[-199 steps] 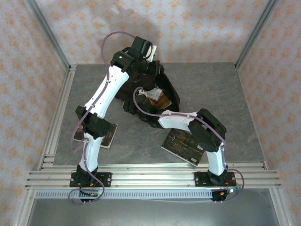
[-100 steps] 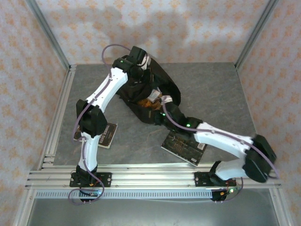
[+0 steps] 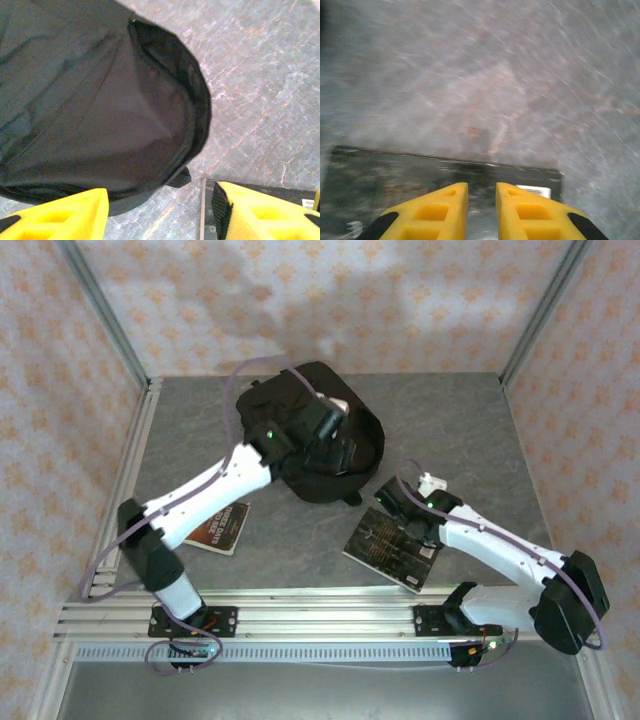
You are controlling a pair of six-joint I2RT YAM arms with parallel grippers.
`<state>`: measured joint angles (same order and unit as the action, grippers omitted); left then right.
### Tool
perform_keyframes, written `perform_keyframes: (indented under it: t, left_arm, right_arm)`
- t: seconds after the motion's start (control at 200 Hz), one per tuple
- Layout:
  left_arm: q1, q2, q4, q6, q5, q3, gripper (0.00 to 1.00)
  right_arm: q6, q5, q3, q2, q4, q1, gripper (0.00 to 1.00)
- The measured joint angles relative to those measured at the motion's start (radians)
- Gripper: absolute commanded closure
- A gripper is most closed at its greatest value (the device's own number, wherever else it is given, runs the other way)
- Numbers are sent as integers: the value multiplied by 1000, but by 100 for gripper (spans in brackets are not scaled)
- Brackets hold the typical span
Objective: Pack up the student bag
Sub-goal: Move the book to the bottom-center of the table.
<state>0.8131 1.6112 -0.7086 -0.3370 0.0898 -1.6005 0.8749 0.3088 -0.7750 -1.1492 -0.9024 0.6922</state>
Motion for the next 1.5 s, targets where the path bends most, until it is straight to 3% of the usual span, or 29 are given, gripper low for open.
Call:
perform_keyframes:
  t: [0.09,0.115,0.17,0.2,0.425,0.786,1.021,1.076,1.256,1.361,1.501]
  left_arm:
    - [31,-91,63,-33,82,142,41]
    - [28,-111,82,-43,105,182,34]
    - [13,-139,106,-67,132,249,3]
    - [4,-148,115,-81,136,278,0]
    - [-15,-226,217,-144,74,436,0]
    - [-11,-265,305,-169,-138,617,0]
    - [2,-215,294,-166,-188,627,5]
    - [5,-191,291,-164,-193,627,9]
    - [10,-124,285,-163,-214,641,20]
    - [10,-99,284,-168,-217,663,27]
    - [10,-62,283,-162,-222,662,31]
  right_arm:
    - [39,-40,60,14,-4,-74,79]
    - [48,-49,73,13,-2,-95,79]
    - [69,-64,101,5,-2,-135,79]
    - [76,-72,112,-2,0,-151,79]
    - [101,-151,162,-139,85,-229,79]
    - [-31,-219,36,-292,163,-244,78]
    - [-150,-400,-72,-383,341,-248,74]
    - [-165,-457,-74,-382,399,-248,69]
    - [-202,-508,-51,-278,429,-239,36]
    - [-203,-485,-26,-182,377,-240,36]
    - [-181,-489,42,-87,309,-240,43]
